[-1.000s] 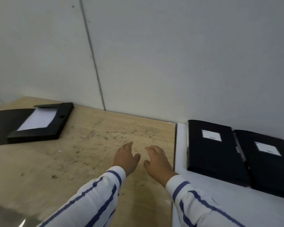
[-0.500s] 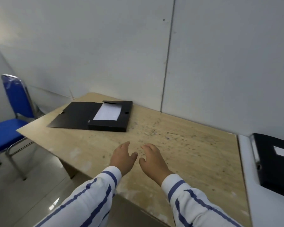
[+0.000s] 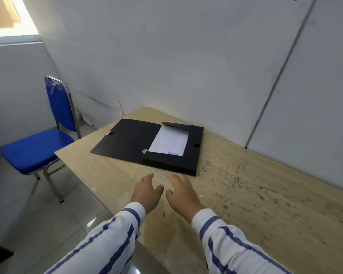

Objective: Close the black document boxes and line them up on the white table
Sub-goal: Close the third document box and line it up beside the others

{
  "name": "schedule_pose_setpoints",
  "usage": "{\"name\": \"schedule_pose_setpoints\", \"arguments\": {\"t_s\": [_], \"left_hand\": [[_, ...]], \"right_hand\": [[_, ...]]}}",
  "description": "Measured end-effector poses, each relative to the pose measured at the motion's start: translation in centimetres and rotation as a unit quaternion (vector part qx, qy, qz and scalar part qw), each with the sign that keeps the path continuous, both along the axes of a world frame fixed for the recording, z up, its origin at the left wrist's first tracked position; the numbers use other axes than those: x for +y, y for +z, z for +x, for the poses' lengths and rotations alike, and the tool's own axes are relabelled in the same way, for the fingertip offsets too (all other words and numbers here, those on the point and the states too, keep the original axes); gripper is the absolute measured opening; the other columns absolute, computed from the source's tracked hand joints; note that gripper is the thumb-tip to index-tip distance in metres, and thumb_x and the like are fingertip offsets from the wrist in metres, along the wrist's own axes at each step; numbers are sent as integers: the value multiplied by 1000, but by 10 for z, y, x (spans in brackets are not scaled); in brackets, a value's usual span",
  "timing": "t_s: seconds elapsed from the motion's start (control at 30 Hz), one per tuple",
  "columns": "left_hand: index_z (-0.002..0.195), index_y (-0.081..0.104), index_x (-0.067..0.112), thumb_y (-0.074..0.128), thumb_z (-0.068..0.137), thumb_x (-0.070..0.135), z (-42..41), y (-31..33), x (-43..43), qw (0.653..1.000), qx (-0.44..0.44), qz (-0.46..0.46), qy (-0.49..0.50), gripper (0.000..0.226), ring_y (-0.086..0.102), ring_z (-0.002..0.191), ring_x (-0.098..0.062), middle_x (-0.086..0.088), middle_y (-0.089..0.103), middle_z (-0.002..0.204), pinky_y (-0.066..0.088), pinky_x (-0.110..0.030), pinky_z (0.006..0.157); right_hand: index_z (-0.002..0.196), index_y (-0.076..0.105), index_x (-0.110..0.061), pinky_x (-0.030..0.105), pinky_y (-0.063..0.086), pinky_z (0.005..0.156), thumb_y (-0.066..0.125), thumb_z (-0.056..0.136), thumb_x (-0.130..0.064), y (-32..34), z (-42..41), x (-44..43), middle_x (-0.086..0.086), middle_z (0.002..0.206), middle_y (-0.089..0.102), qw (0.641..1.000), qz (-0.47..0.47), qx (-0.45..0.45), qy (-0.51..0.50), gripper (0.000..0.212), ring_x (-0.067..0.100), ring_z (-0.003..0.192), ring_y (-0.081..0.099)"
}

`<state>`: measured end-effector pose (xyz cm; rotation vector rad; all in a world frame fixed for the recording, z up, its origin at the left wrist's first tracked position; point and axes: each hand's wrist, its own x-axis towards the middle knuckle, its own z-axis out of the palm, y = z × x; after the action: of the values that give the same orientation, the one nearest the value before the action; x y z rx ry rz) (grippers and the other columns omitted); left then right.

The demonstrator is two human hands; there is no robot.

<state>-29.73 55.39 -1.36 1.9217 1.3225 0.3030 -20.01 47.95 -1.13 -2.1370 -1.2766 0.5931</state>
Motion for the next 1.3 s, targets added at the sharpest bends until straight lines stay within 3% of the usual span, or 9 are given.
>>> {"name": "schedule_pose_setpoints", "arguments": {"t_s": [0.23, 0.5, 0.63, 0.8, 0.87, 0.93, 1.03, 1.17, 1.3], "left_hand": [[144, 33, 16, 54, 92, 30, 19, -16, 84, 990, -32, -91, 103, 58, 44, 131, -35, -11, 40, 149, 40, -45, 105], [146, 27, 7, 53, 92, 25, 38, -34, 159, 965, -83, -192, 158, 62, 40, 133, -39, -15, 37, 149, 38, -43, 103], [139, 34, 0, 53, 90, 17, 43, -43, 192, 930, -133, -248, 236, 55, 47, 122, -41, -19, 48, 137, 38, -38, 92], [129, 47, -2, 61, 78, 24, 42, -58, 231, 859, -202, -323, 343, 59, 54, 112, -47, -26, 56, 127, 45, -48, 97], [126, 48, 3, 65, 74, 29, 39, -66, 245, 813, -254, -367, 375, 61, 56, 112, -39, -21, 57, 127, 45, -45, 100], [123, 48, 8, 64, 79, 26, 36, -72, 252, 798, -283, -383, 369, 50, 54, 108, -32, -12, 55, 120, 45, -41, 97], [128, 47, 7, 56, 88, 12, 34, -68, 256, 823, -314, -337, 332, 41, 53, 110, -31, -12, 51, 119, 44, -41, 96], [118, 51, 13, 57, 90, 18, 35, -29, 255, 844, -368, -236, 312, 29, 56, 100, -27, -6, 57, 109, 47, -39, 91], [115, 57, 15, 55, 90, 9, 48, 7, 248, 897, -396, -135, 143, 26, 62, 87, -21, 2, 64, 95, 47, -27, 72]], "right_hand": [[142, 34, -18, 37, 27, 115, 46, 92, -16, -16, 33, 85, 3, 153, 28, 997, -63, -19, 39, 52, 21, 143, 21], [142, 32, -18, 39, 23, 118, 46, 91, -15, -41, 59, 138, 6, 154, 24, 994, -102, -39, 3, 53, 25, 143, 18], [143, 29, -19, 44, 18, 119, 46, 93, -12, -52, 63, 154, 5, 154, 22, 991, -120, -56, -17, 54, 27, 143, 15], [147, 21, -18, 40, 0, 120, 39, 96, -9, -70, 61, 161, 4, 159, 14, 987, -137, -87, -8, 55, 23, 147, 2], [148, 19, -18, 37, -3, 119, 36, 97, -9, -76, 60, 160, 3, 159, 11, 985, -139, -99, -7, 54, 21, 147, 0], [148, 17, -20, 35, -3, 118, 35, 98, -11, -78, 61, 158, 2, 160, 10, 985, -141, -104, -6, 54, 20, 147, -1], [148, 16, -21, 34, -3, 118, 37, 99, -12, -80, 63, 158, 0, 160, 9, 983, -145, -109, -2, 54, 19, 147, -1], [148, 16, -23, 35, 0, 119, 38, 98, -12, -82, 62, 159, -1, 160, 9, 984, -147, -101, -15, 56, 18, 148, -1], [148, 20, -23, 34, 2, 119, 39, 98, -12, -77, 61, 159, -2, 159, 12, 987, -124, -95, -28, 55, 20, 147, 3]]}}
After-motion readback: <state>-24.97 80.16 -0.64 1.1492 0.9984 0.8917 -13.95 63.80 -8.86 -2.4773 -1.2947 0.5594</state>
